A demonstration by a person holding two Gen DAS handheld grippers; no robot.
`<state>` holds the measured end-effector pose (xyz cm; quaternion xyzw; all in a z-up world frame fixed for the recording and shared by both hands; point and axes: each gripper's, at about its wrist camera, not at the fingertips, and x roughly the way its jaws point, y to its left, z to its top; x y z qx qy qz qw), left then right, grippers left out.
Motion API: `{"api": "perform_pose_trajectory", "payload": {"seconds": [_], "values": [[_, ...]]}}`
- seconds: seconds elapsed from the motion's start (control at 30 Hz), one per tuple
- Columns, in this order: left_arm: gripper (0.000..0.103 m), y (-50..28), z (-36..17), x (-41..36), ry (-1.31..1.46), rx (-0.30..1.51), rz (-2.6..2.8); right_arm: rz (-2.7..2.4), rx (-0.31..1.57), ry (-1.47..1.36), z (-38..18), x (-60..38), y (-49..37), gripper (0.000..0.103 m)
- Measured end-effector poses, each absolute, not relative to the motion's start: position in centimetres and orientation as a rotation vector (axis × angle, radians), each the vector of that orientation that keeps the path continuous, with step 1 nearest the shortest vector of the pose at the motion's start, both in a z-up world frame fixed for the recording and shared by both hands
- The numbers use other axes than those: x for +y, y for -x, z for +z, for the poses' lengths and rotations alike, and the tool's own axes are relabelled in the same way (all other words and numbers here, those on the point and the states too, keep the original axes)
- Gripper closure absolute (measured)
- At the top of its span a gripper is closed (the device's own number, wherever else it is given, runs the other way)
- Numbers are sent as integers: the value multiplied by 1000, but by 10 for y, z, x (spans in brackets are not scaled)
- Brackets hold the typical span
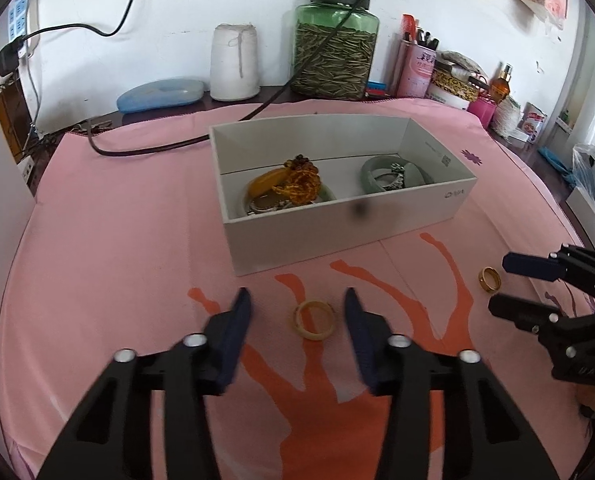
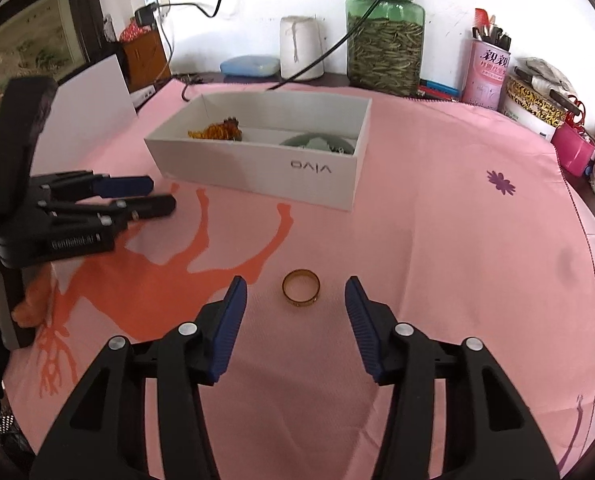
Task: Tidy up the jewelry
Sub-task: 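Grasp the cream ring with the left gripper while the right closes on the gold ring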
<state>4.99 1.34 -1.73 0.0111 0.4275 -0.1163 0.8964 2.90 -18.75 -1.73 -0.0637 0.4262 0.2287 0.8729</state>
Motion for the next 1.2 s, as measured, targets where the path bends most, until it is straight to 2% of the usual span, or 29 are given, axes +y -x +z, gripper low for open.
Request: {"api": "perform_pose_trajectory", "payload": {"seconds": [0.07, 0.5, 0.53, 0.57, 0.6, 0.63, 0.83, 0.93, 1.0, 1.2], "values": [[70, -50, -17, 17, -12, 886, -235, 479, 898, 133, -19, -187, -30, 53], [70, -45, -17, 15, 5, 894, -274, 485, 900, 117, -19, -188, -30, 53], [71, -44, -17, 13, -12, 890, -268, 485, 900, 115, -19, -188, -30, 56], [77, -44, -17, 12, -21, 888, -262, 487, 898, 112, -19, -189, -30, 62], [81, -44, -18, 12, -30, 886, -255, 490, 897, 107, -18, -190, -30, 78], [81, -43, -17, 11, -31, 886, -258, 494, 896, 100, -17, -191, -31, 84], [81, -36, -4, 19, 12, 842, -270, 495, 864, 7, -4, -207, -33, 83], [81, -36, -4, 21, 26, 849, -270, 494, 870, 25, -6, -204, -32, 75], [81, -37, -6, 21, 27, 858, -266, 493, 886, 64, -11, -198, -32, 74], [81, -41, -9, 26, 54, 879, -258, 479, 868, 85, -10, -196, -29, 74]]}}
